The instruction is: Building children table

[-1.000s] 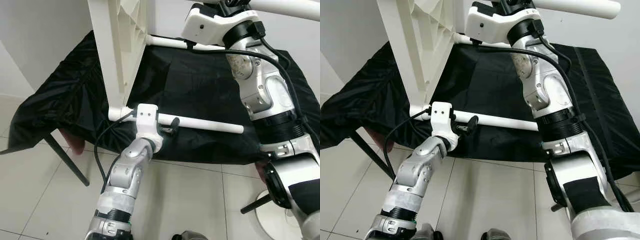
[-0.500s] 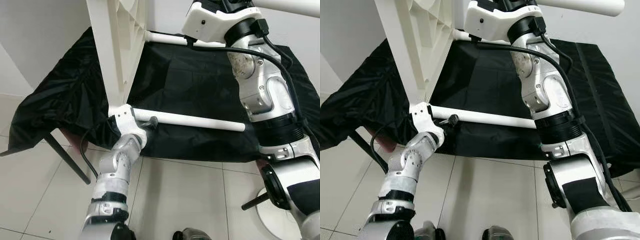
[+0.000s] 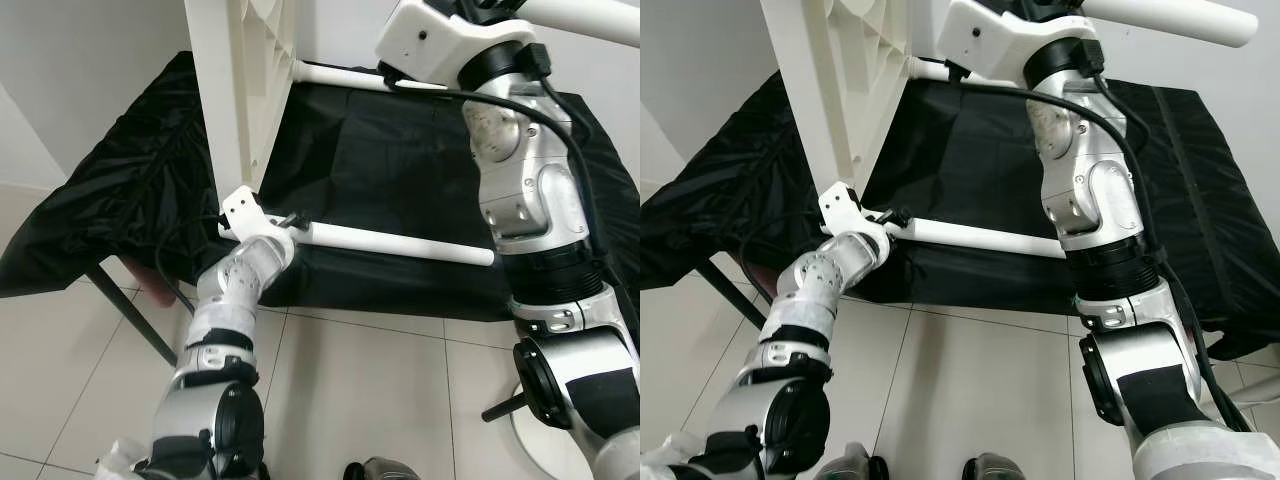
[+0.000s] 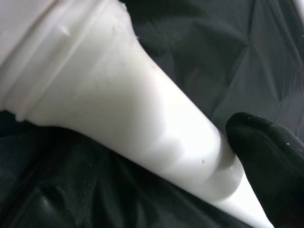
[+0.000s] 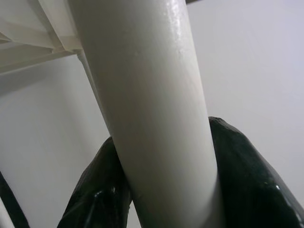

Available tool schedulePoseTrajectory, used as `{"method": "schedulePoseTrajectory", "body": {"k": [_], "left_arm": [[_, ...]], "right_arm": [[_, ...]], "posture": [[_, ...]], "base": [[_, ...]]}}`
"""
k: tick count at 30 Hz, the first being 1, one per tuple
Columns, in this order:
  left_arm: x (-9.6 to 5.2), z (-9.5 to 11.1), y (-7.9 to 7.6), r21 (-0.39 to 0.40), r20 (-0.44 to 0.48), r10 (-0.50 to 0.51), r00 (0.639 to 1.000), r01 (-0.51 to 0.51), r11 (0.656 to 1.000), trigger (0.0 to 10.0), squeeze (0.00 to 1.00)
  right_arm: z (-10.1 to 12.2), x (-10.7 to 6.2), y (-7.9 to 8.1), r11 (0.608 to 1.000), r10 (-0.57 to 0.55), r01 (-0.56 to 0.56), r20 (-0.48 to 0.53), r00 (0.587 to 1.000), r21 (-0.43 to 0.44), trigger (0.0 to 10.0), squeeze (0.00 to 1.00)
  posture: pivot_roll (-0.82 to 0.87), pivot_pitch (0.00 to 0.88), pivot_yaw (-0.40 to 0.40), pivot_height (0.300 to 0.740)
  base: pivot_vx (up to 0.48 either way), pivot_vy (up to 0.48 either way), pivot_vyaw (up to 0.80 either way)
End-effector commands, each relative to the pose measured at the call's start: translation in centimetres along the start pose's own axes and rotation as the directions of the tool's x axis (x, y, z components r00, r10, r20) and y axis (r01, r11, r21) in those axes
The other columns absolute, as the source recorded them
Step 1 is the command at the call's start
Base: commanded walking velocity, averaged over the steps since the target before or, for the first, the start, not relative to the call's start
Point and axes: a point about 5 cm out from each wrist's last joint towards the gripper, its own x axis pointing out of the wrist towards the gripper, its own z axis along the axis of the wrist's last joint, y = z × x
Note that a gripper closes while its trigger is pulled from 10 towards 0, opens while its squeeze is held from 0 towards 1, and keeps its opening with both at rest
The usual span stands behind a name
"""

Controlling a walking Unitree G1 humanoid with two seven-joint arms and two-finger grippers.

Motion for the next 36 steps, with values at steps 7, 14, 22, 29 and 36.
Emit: {"method": "schedulePoseTrajectory", "body": {"k": [7, 14, 22, 29, 36], "left_arm": [[0.4, -2.8, -5.0, -0.048, -0.056, -0.083, 0.995, 0.08, 0.996, 10.0, 0.0], [0.7, -1.6, -6.7, -0.006, 0.041, -0.107, 0.993, 0.107, 0.994, 2.7, 0.0], [-1.2, 3.4, -9.9, 0.209, 0.307, -0.285, 0.908, 0.228, 0.951, 0.0, 0.0], [-5.3, 9.0, -13.1, 0.491, 0.527, -0.467, 0.71, 0.194, 0.85, 0.0, 0.0], [-10.4, 11.9, -18.0, 0.634, 0.576, -0.654, 0.49, 0.237, 0.736, 0.0, 0.0]], "right_arm": [[-1.6, 0.0, -4.4, 0.925, -0.16, 0.195, -0.13, 0.978, 0.325, 0.0, 0.0], [-2.7, 0.1, -6.7, 0.86, -0.183, 0.258, -0.207, 0.961, 0.44, 0.0, 0.0], [-3.9, -0.1, -8.1, 0.799, -0.189, 0.3, -0.257, 0.948, 0.52, 0.0, 0.0], [-6.5, -1.6, -8.3, 0.757, -0.171, 0.336, -0.327, 0.93, 0.56, 0.0, 0.0], [-11.5, -6.0, -2.2, 0.657, -0.018, 0.378, -0.488, 0.873, 0.653, 0.0, 0.0]], "posture": [[-0.21, 0.085, 0.052, 0.74], [-0.21, 0.083, 0.063, 0.74], [-0.22, 0.08, 0.076, 0.74], [-0.2, 0.087, 0.069, 0.74], [-0.16, 0.093, 0.05, 0.74]], "base": [[0.0, 0.0, 0.0], [0.0, 0.0, 0.0], [0.0, 0.0, 0.0], [0.0, 0.0, 0.0], [0.0, 0.0, 0.0]]}}
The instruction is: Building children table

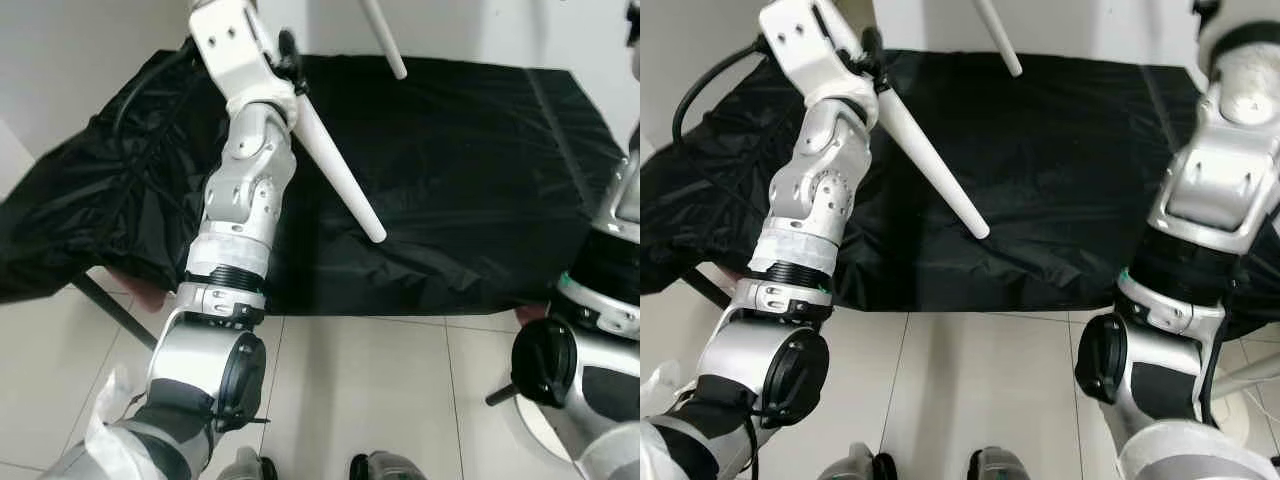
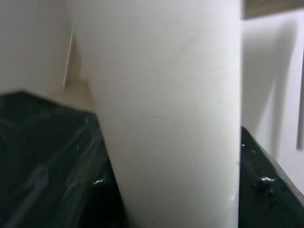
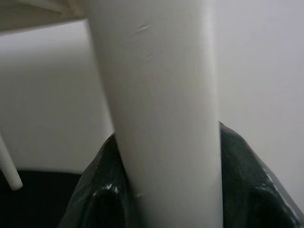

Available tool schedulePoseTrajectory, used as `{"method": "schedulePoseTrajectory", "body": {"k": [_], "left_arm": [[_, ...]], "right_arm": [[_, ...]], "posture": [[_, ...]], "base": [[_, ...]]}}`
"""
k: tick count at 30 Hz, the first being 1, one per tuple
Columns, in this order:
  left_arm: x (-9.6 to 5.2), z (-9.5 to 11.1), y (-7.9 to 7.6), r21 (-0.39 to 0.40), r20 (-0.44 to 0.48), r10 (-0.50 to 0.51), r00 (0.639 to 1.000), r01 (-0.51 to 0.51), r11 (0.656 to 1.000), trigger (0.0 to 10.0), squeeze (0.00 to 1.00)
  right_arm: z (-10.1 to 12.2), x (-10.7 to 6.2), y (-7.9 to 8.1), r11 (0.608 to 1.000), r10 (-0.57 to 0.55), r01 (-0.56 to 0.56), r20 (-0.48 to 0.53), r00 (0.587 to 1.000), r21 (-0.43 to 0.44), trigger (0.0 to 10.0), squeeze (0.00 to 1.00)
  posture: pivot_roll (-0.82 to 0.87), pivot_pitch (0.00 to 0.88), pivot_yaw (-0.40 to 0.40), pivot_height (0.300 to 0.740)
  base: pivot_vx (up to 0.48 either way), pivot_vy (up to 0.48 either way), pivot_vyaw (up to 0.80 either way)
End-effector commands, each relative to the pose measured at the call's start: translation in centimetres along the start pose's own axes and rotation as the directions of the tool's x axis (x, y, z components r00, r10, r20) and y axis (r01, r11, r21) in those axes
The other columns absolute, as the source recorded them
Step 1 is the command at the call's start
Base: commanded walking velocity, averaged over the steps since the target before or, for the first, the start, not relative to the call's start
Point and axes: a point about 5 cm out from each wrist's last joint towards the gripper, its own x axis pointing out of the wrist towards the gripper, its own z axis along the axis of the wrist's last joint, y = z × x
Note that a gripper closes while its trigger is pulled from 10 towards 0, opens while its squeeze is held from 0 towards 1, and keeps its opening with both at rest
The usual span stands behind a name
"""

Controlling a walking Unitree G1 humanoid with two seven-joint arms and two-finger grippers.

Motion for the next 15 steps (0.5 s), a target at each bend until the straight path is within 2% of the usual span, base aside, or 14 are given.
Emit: {"method": "schedulePoseTrajectory", "body": {"k": [1, 3, 4, 6, 7, 8, 9, 10, 11, 12, 15], "left_arm": [[-0.2, 5.2, -5.0, 0.072, 0.197, -0.279, 0.94, 0.27, 0.96, 0.0, 0.0], [-0.2, 5.2, -5.0, 0.072, 0.197, -0.279, 0.94, 0.27, 0.96, 0.0, 0.0], [-0.4, 5.1, -5.8, 0.097, 0.197, -0.303, 0.932, 0.289, 0.953, 0.0, 0.0], [-0.4, 5.1, -5.8, 0.097, 0.197, -0.303, 0.932, 0.289, 0.953, 0.0, 0.0], [-0.6, 4.3, -6.4, 0.113, 0.174, -0.331, 0.928, 0.315, 0.942, 0.0, 0.0], [-0.6, 4.3, -6.4, 0.113, 0.174, -0.331, 0.928, 0.315, 0.942, 0.0, 0.0], [-1.0, 2.6, -7.0, 0.144, 0.106, -0.363, 0.926, 0.347, 0.927, 10.0, 0.0], [-1.0, 2.6, -7.0, 0.144, 0.106, -0.363, 0.926, 0.347, 0.927, 10.0, 0.0], [-1.5, 0.9, -7.1, 0.153, 0.04, -0.382, 0.923, 0.372, 0.916, 10.0, 0.0], [-1.8, -0.2, -7.0, 0.155, -0.001, -0.391, 0.92, 0.386, 0.909, 10.0, 0.98], [-2.1, -1.0, -6.8, 0.151, -0.037, -0.396, 0.917, 0.397, 0.905, 10.0, 1.0]], "right_arm": [[-4.8, -1.4, 2.4, 0.984, 0.119, -0.097, -0.146, 0.982, 0.146, 0.0, 0.0], [-4.8, -1.4, 2.4, 0.984, 0.119, -0.097, -0.146, 0.982, 0.146, 0.0, 0.0], [-7.0, -2.5, 3.3, 0.964, 0.167, -0.123, -0.175, 0.97, 0.238, 0.0, 0.0], [-7.0, -2.5, 3.3, 0.964, 0.167, -0.123, -0.175, 0.97, 0.238, 0.0, 0.0], [-8.8, -3.3, 3.8, 0.952, 0.181, -0.118, -0.207, 0.961, 0.283, 0.0, 0.0], [-8.8, -3.3, 3.8, 0.952, 0.181, -0.118, -0.207, 0.961, 0.283, 0.0, 0.0], [-10.2, -4.1, 4.4, 0.919, 0.209, -0.115, -0.217, 0.954, 0.378, 10.0, 0.0], [-10.2, -4.1, 4.4, 0.919, 0.209, -0.115, -0.217, 0.954, 0.378, 10.0, 0.0], [-11.0, -4.7, 4.7, 0.896, 0.218, -0.102, -0.227, 0.949, 0.431, 10.0, 1.0], [-11.3, -5.0, 4.8, 0.883, 0.22, -0.094, -0.229, 0.948, 0.46, 10.0, 1.0], [-11.2, -5.1, 4.7, 0.875, 0.221, -0.098, -0.212, 0.952, 0.474, 10.0, 1.0]], "posture": [[-0.16, 0.093, 0.05, 0.74], [-0.16, 0.093, 0.05, 0.74], [-0.16, 0.092, 0.054, 0.74], [-0.16, 0.092, 0.054, 0.74], [-0.16, 0.092, 0.056, 0.74], [-0.16, 0.092, 0.056, 0.74], [-0.15, 0.093, 0.061, 0.74], [-0.15, 0.093, 0.061, 0.74], [-0.15, 0.094, 0.062, 0.74], [-0.15, 0.094, 0.062, 0.74], [-0.14, 0.094, 0.06, 0.74]], "base": [[0.0, 0.0, 0.0], [0.0, 0.0, 0.0], [0.0, 0.0, 0.0], [0.0, 0.0, 0.0], [0.0, 0.0, 0.0], [0.0, 0.0, 0.0], [0.0, 0.0, 0.0], [0.0, 0.0, 0.0], [0.0, 0.0, 0.0], [0.0, 0.0, 0.0], [0.0, 0.0, 0.0]]}}
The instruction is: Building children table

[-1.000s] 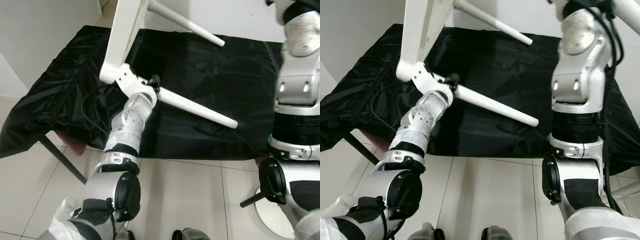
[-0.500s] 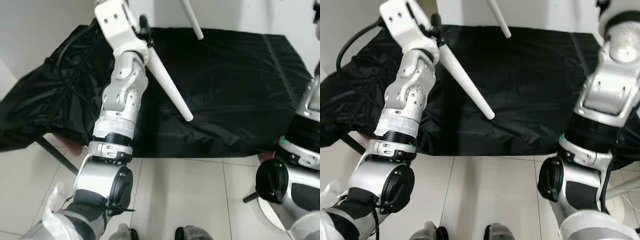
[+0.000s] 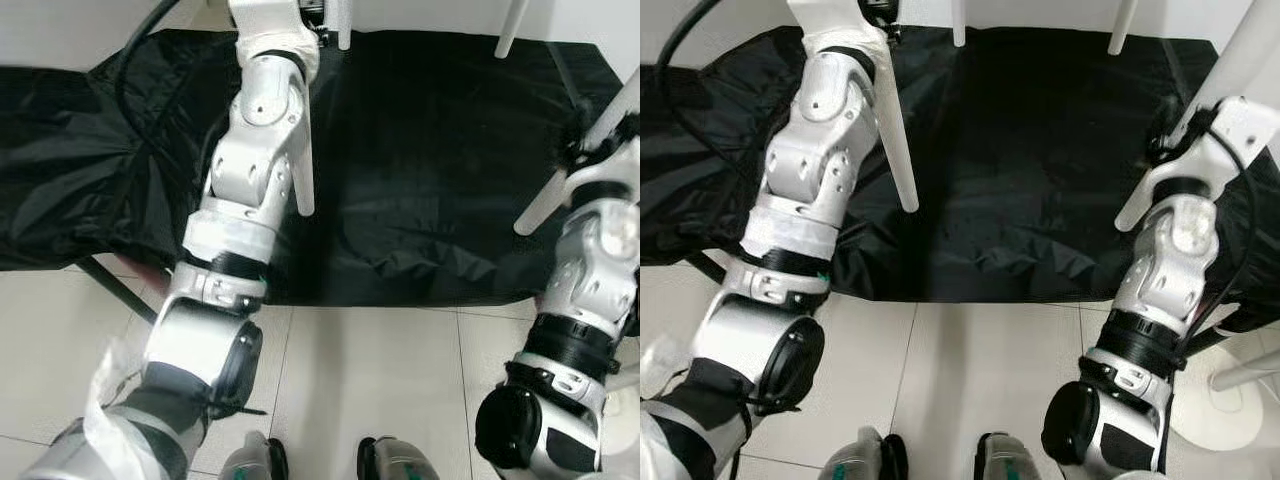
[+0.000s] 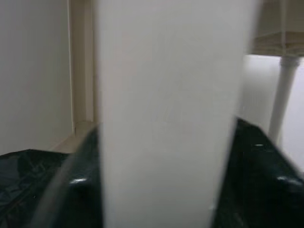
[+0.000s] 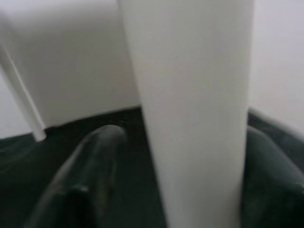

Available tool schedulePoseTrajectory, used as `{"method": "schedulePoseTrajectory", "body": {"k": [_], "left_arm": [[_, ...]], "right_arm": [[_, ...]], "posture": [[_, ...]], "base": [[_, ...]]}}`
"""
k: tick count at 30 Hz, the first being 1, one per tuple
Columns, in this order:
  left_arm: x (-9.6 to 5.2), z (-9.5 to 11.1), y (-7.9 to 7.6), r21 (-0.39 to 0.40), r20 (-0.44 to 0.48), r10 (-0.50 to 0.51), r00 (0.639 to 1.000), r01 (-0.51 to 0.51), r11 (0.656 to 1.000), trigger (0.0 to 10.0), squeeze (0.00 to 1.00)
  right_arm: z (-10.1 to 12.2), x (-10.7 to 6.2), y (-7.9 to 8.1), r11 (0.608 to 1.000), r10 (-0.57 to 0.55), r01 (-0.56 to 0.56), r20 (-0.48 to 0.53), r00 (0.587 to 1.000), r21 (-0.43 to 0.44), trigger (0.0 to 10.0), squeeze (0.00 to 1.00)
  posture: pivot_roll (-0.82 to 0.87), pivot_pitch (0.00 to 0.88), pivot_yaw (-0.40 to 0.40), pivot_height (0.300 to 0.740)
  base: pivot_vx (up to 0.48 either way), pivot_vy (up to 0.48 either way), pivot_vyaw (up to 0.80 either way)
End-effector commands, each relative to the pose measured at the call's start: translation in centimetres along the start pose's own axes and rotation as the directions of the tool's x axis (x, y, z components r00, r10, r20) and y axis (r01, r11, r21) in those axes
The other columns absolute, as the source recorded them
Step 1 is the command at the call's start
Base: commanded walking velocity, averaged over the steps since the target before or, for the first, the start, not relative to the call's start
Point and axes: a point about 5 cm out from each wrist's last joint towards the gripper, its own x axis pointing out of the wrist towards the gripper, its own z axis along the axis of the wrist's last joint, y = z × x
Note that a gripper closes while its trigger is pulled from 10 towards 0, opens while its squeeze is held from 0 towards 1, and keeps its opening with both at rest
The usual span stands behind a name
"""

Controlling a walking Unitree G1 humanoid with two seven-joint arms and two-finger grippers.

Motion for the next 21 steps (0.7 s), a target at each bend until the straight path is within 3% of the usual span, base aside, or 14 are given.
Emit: {"method": "schedulePoseTrajectory", "body": {"k": [1, 6, 7, 8, 11, 13, 21], "left_arm": [[-1.4, -1.7, -3.8, -0.037, -0.075, -0.31, 0.948, 0.308, 0.951, 10.0, 1.0], [-2.4, -2.2, -3.6, -0.034, -0.097, -0.339, 0.936, 0.337, 0.941, 10.0, 1.0], [-3.0, -2.4, -3.3, -0.026, -0.104, -0.345, 0.933, 0.345, 0.938, 10.0, 0.0], [-3.6, -2.5, -3.1, -0.017, -0.105, -0.35, 0.931, 0.35, 0.937, 10.0, 0.0], [-5.2, -2.7, -1.9, 0.024, -0.09, -0.339, 0.936, 0.342, 0.939, 10.0, 0.0], [-5.2, -2.7, -1.9, 0.024, -0.09, -0.339, 0.936, 0.342, 0.939, 10.0, 0.0], [-8.1, -2.4, 0.4, 0.071, -0.068, -0.3, 0.952, 0.304, 0.95, 10.0, 0.0]], "right_arm": [[-1.7, -0.6, 2.4, 0.99, 0.128, -0.123, -0.061, 0.99, 0.074, 10.0, 1.0], [-0.9, -1.2, 2.4, 0.989, 0.135, -0.135, 0.001, 0.991, 0.064, 10.0, 1.0], [-0.6, -1.7, 2.4, 0.988, 0.14, -0.142, 0.035, 0.989, 0.058, 10.0, 0.88], [-0.4, -2.1, 2.5, 0.988, 0.147, -0.15, 0.068, 0.987, 0.04, 10.0, 0.0], [-0.4, -3.2, 2.4, 0.989, 0.148, -0.15, 0.109, 0.983, 0.003, 10.0, 0.0], [-0.4, -3.2, 2.4, 0.989, 0.148, -0.15, 0.109, 0.983, 0.003, 10.0, 0.0], [-0.2, -4.8, 2.1, 0.994, 0.107, -0.1, 0.158, 0.982, -0.051, 10.0, 0.0]], "posture": [[-0.14, 0.095, 0.059, 0.74], [-0.14, 0.095, 0.056, 0.74], [-0.14, 0.094, 0.049, 0.74], [-0.13, 0.093, 0.048, 0.74], [-0.13, 0.091, 0.046, 0.74], [-0.13, 0.091, 0.046, 0.74], [-0.1, 0.095, 0.045, 0.74]], "base": [[0.0, 0.0, 0.0], [0.0, 0.0, 0.0], [0.0, 0.0, 0.0], [0.0, 0.0, 0.0], [0.0, 0.0, 0.0], [0.0, 0.0, 0.0], [0.0, 0.0, 0.0]]}}
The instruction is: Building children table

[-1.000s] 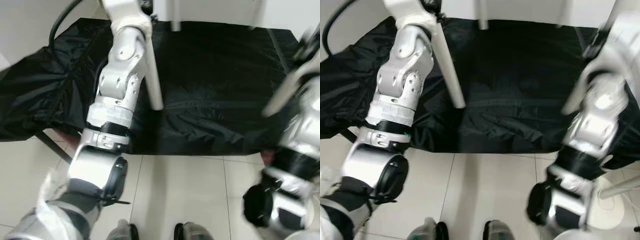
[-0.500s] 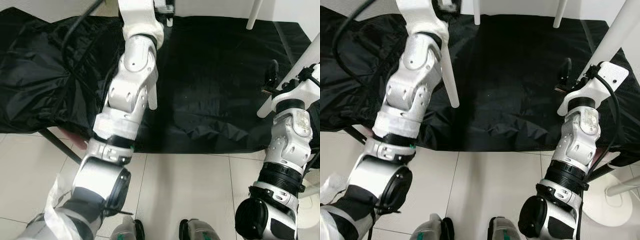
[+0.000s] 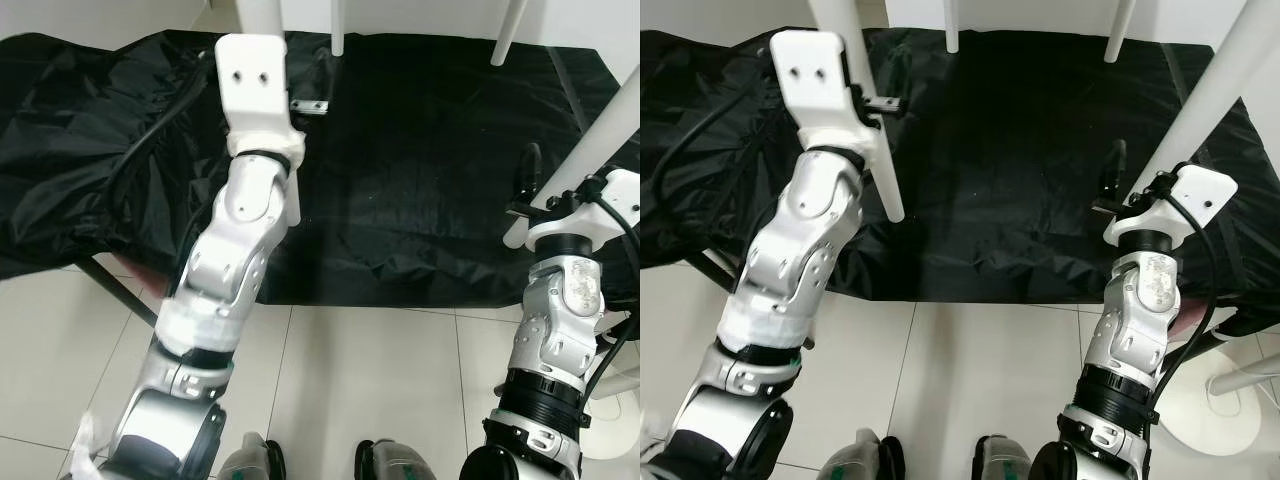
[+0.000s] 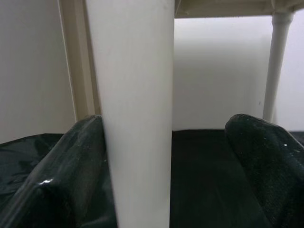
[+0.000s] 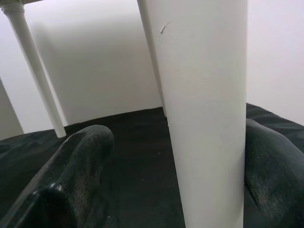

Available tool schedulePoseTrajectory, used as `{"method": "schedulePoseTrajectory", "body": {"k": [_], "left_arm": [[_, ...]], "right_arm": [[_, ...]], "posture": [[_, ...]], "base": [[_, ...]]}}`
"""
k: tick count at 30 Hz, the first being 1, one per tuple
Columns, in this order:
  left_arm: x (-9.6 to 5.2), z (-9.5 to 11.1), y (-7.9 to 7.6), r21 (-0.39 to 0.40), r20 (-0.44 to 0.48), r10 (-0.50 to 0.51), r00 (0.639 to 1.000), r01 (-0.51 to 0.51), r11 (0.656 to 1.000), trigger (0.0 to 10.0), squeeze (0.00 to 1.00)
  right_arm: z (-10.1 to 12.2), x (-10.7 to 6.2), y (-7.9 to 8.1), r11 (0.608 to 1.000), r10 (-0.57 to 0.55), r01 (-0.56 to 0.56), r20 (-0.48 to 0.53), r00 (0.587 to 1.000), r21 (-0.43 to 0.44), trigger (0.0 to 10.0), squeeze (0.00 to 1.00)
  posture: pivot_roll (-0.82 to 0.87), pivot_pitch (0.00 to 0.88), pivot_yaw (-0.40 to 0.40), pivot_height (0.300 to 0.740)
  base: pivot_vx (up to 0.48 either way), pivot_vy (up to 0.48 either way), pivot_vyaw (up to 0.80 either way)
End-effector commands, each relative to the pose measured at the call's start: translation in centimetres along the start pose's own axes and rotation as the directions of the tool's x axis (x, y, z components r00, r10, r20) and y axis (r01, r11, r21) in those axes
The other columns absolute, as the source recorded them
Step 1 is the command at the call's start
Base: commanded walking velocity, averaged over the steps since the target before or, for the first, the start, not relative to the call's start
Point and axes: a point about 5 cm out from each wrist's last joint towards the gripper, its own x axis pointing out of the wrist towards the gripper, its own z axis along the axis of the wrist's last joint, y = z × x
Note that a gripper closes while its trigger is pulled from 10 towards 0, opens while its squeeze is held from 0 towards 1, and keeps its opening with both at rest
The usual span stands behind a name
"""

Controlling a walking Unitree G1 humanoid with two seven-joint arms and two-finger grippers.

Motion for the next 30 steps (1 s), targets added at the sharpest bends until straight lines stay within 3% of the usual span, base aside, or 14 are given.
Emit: {"method": "schedulePoseTrajectory", "body": {"k": [1, 7, 15, 19, 25, 26, 30], "left_arm": [[-1.2, 0.1, -1.4, 0.012, -0.008, -0.265, 0.964, 0.265, 0.964, 10.0, 0.0], [-3.4, -0.1, -0.8, 0.021, -0.016, -0.321, 0.947, 0.321, 0.947, 10.0, 0.0], [-5.0, -0.1, -0.5, 0.023, -0.012, -0.378, 0.926, 0.378, 0.926, 10.0, 0.0], [-7.1, -1.6, -0.3, 0.086, -0.082, -0.447, 0.891, 0.453, 0.887, 10.0, 0.0], [-8.2, -2.8, 0.0, 0.108, -0.133, -0.457, 0.88, 0.471, 0.875, 10.0, 0.0], [-9.2, -4.3, 0.5, 0.093, -0.189, -0.45, 0.873, 0.472, 0.877, 10.0, 0.0], [-9.6, -5.3, 0.9, 0.097, -0.224, -0.436, 0.872, 0.465, 0.88, 10.0, 0.0]], "right_arm": [[0.7, -0.3, 1.2, 0.999, 0.027, -0.025, 0.046, 0.999, -0.042, 10.0, 0.0], [1.2, -1.6, 0.5, 0.989, -0.08, 0.09, 0.086, 0.993, -0.119, 10.0, 0.0], [1.0, -3.1, 0.2, 0.973, -0.153, 0.167, 0.096, 0.983, -0.16, 10.0, 0.0], [0.0, -5.3, 1.4, 0.971, -0.072, 0.086, 0.072, 0.995, -0.222, 10.0, 0.0], [-0.9, -6.6, 2.1, 0.97, -0.008, 0.016, 0.034, 0.999, -0.241, 10.0, 0.0], [-2.6, -8.0, 2.7, 0.951, 0.073, -0.084, -0.047, 0.996, -0.297, 10.0, 0.0], [-3.5, -8.7, 2.9, 0.94, 0.115, -0.138, -0.092, 0.989, -0.311, 10.0, 0.0]], "posture": [[-0.1, 0.096, 0.044, 0.74], [-0.09, 0.107, 0.044, 0.74], [-0.08, 0.115, 0.053, 0.74], [-0.08, 0.116, 0.066, 0.74], [-0.08, 0.116, 0.068, 0.74], [-0.09, 0.114, 0.068, 0.74], [-0.09, 0.11, 0.066, 0.74]], "base": [[0.0, 0.0, 0.0], [0.0, 0.0, 0.0], [0.0, 0.0, 0.0], [0.0, 0.0, 0.0], [0.0, 0.0, 0.0], [0.0, 0.0, 0.0], [0.0, 0.0, 0.0]]}}
